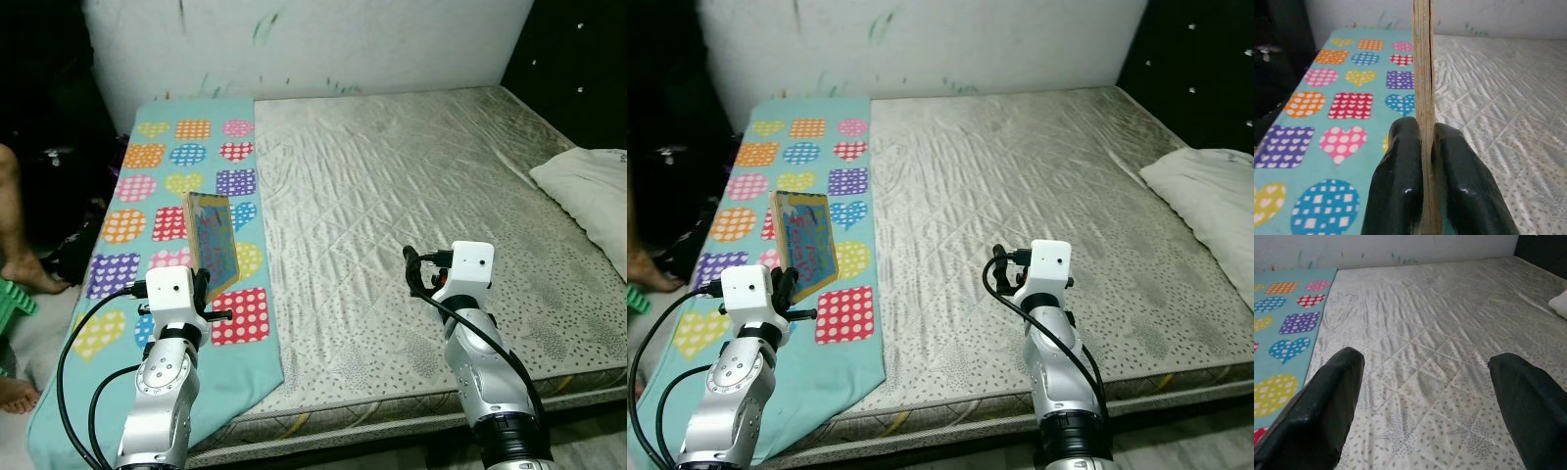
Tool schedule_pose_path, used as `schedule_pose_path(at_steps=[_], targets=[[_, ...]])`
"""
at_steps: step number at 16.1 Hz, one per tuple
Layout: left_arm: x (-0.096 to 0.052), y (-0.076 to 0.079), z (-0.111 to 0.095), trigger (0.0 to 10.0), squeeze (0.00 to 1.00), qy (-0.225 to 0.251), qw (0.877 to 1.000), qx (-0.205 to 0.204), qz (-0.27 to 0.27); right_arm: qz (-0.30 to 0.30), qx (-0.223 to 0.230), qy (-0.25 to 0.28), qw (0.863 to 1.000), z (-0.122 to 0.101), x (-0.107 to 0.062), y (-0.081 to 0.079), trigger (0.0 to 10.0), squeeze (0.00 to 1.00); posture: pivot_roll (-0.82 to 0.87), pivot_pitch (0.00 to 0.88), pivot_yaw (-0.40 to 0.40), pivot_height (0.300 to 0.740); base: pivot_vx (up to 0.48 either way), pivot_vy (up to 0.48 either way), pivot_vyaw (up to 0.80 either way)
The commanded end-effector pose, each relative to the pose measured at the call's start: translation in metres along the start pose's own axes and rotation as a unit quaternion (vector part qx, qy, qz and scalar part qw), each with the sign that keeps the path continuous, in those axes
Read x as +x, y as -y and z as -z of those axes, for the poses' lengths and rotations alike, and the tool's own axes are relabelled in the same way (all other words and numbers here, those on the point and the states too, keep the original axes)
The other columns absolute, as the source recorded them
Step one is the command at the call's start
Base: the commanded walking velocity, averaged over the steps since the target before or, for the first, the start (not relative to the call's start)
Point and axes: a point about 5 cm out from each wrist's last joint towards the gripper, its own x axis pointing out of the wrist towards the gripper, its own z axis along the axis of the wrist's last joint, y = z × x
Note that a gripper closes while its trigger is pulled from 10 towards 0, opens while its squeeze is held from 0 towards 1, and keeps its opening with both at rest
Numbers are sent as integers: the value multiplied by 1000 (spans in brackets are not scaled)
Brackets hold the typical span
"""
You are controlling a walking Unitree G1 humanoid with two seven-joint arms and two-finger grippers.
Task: Clean up the room
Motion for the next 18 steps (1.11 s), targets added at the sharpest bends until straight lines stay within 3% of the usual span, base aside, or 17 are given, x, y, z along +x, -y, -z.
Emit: schedule_pose_path(at_steps=[1, 10, 18], targets=[[0, 1, -9, 10000, 0, 20, 1000, 0, 8, -2, 1, 4, 1000, -3, -1, 0, 10000, 0, -79, 67, 21, 740, 0, 0, -788], [-2, 7, -11, 10000, 0, 23, 999, 4, 36, -4, 3, 8, 1000, -4, -1, 0, 10000, 0, -75, 67, 23, 740, 0, 0, -788], [-1, 9, -12, 10000, 0, 23, 999, -13, 38, -14, 6, 14, 1000, -6, 1, -2, 10000, 0, -74, 59, 23, 740, 0, 38, 0]])
